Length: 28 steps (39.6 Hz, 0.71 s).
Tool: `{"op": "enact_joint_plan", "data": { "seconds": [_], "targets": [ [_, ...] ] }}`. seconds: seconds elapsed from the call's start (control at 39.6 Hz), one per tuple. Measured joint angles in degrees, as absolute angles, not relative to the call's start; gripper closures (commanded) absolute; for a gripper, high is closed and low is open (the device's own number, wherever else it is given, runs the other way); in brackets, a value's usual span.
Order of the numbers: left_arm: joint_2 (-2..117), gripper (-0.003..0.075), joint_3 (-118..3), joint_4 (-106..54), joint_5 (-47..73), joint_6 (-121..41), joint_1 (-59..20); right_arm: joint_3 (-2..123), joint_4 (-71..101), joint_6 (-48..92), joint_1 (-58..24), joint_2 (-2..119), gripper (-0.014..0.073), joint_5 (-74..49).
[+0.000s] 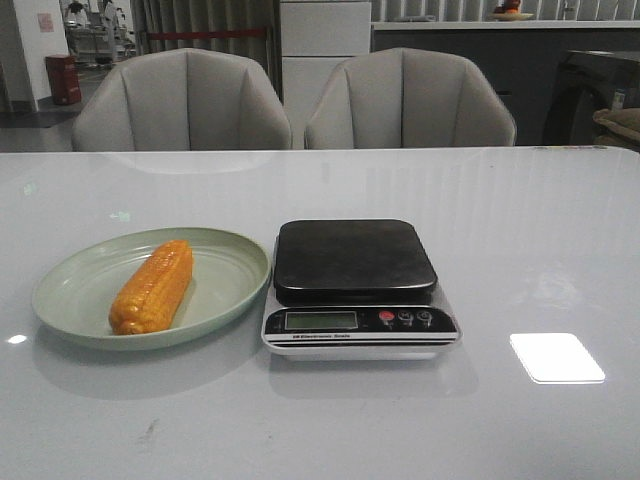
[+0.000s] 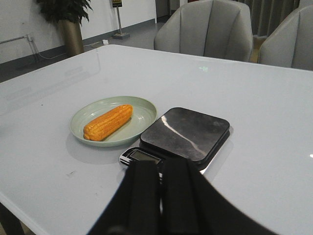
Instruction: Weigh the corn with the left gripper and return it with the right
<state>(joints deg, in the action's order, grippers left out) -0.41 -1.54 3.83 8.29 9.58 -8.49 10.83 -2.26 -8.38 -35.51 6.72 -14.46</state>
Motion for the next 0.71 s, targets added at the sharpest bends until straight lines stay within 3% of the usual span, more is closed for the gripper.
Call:
{"op": "enact_joint_plan", "data": {
  "seconds": [0.25,0.71],
  "targets": [
    [-0.4,0.0607,0.3,2.8,2.3,9.6,-1.3,10.8,-2.3,-8.4,-35.5,6.7,0.0428,-14.5],
    [-0.4,0.0607,0.3,2.8,2.4,9.6,-0.9,10.8,-2.3,-8.3,-35.5,6.7,0.0428,-14.5]
  ]
}}
